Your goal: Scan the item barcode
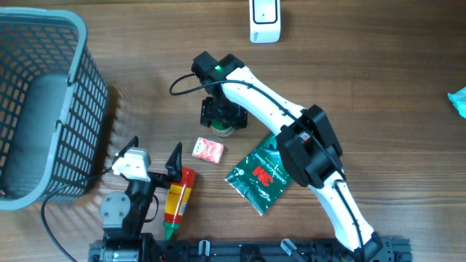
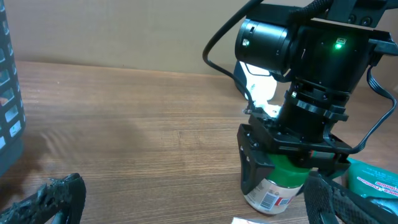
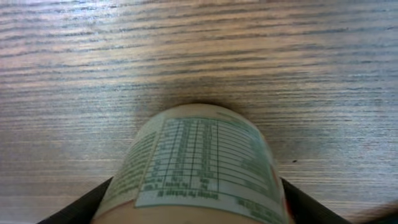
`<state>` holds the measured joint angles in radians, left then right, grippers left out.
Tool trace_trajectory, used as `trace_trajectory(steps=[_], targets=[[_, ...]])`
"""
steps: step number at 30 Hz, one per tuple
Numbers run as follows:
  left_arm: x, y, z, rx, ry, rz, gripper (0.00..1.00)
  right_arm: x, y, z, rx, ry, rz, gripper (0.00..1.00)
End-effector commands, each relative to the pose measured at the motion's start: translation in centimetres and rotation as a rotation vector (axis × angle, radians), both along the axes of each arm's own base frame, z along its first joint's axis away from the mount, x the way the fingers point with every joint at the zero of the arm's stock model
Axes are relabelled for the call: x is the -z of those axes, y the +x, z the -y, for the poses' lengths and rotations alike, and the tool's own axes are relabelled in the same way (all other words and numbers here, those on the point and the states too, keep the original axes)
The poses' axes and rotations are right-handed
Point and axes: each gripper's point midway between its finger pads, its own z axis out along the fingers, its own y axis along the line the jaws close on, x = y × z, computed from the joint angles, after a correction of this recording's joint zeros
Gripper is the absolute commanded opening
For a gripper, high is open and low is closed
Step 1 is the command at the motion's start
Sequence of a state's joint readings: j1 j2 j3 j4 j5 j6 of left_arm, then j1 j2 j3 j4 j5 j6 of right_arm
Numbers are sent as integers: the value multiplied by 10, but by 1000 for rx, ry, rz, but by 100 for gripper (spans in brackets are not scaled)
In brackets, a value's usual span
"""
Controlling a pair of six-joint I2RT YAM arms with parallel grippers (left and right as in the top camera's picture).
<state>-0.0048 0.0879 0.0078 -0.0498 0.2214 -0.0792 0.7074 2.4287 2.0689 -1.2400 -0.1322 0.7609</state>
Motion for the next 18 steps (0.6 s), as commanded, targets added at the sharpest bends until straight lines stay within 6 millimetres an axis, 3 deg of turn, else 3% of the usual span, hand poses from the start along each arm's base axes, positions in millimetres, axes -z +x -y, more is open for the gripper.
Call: trace_trajectory(steps=[1, 9, 14, 18], targets=[[2, 0, -1, -3, 21, -2, 100, 20, 3, 13, 24, -90, 12, 70], [2, 0, -1, -3, 21, -2, 100, 21, 12, 20, -42, -131, 65, 60], [2, 0, -1, -3, 21, -2, 100, 18, 1, 17, -134, -66, -11, 58], [2, 0, -1, -3, 21, -2, 100, 4, -12, 22, -214, 23, -127, 53]])
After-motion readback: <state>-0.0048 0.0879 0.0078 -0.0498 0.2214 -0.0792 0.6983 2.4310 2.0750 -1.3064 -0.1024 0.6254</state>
